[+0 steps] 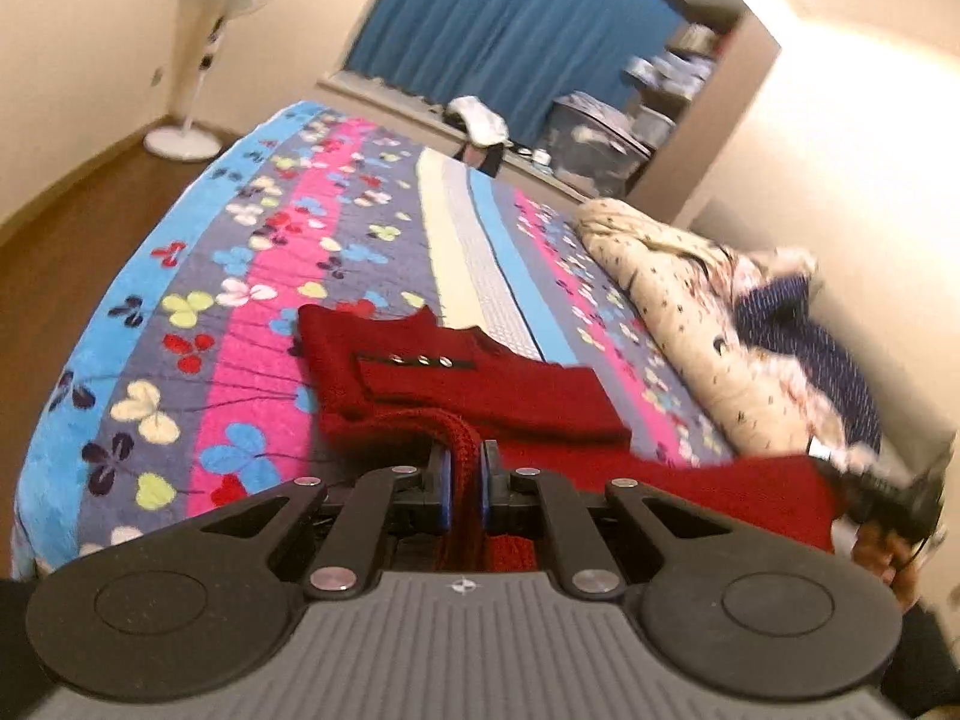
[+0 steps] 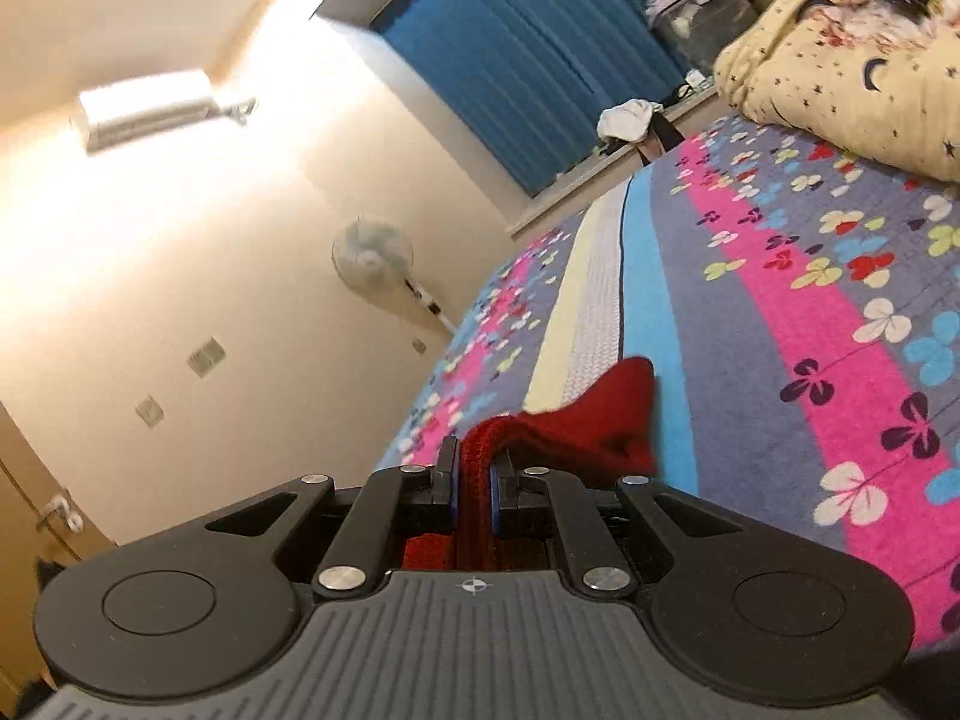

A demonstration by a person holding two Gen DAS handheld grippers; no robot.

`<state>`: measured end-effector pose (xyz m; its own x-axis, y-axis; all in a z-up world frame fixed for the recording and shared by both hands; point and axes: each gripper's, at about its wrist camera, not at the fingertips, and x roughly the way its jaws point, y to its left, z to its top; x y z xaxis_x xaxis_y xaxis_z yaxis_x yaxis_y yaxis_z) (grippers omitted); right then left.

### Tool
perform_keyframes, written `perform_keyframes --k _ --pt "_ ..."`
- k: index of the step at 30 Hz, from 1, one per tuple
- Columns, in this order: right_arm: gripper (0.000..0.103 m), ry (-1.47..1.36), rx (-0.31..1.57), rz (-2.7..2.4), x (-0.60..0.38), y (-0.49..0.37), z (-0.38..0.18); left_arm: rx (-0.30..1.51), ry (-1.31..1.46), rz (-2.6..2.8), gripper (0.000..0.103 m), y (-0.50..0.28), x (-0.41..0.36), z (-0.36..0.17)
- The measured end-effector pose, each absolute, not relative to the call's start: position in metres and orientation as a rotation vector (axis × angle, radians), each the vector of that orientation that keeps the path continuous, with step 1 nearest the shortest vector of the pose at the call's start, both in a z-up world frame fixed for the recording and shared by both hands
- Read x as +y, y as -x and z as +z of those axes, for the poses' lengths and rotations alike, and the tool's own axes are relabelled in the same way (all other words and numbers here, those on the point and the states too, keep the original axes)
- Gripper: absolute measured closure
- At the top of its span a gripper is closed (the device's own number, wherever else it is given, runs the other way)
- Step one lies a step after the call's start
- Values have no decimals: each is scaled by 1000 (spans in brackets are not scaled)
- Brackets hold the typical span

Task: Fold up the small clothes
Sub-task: 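Lift the side edge with both tools and fold it over the body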

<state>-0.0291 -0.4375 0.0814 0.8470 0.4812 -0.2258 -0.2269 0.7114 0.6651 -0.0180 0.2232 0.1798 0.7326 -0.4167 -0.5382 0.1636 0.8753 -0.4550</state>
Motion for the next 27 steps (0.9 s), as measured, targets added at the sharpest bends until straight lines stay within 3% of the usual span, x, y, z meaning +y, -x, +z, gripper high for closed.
perform_keyframes --k 4,9,14,16,18,24,27 --pt "94 -719 490 324 -441 -20 68 746 458 -279 94 -44 236 156" --pt "94 -672 640 224 -416 -139 48 852 419 -180 94 -164 236 117" --pt "91 -674 790 99 -401 -247 2 988 490 -89 92 -251 246 45" --pt "86 -650 819 63 -394 -261 -23 1052 534 -67 88 -261 253 29" --pt "71 -686 861 45 -399 -262 -39 1008 559 -114 82 -259 258 35" --pt "70 -664 661 27 -440 -236 -12 901 606 -114 75 -226 302 51" --pt "70 -531 723 25 -448 -226 -22 933 473 -106 60 -214 302 52"
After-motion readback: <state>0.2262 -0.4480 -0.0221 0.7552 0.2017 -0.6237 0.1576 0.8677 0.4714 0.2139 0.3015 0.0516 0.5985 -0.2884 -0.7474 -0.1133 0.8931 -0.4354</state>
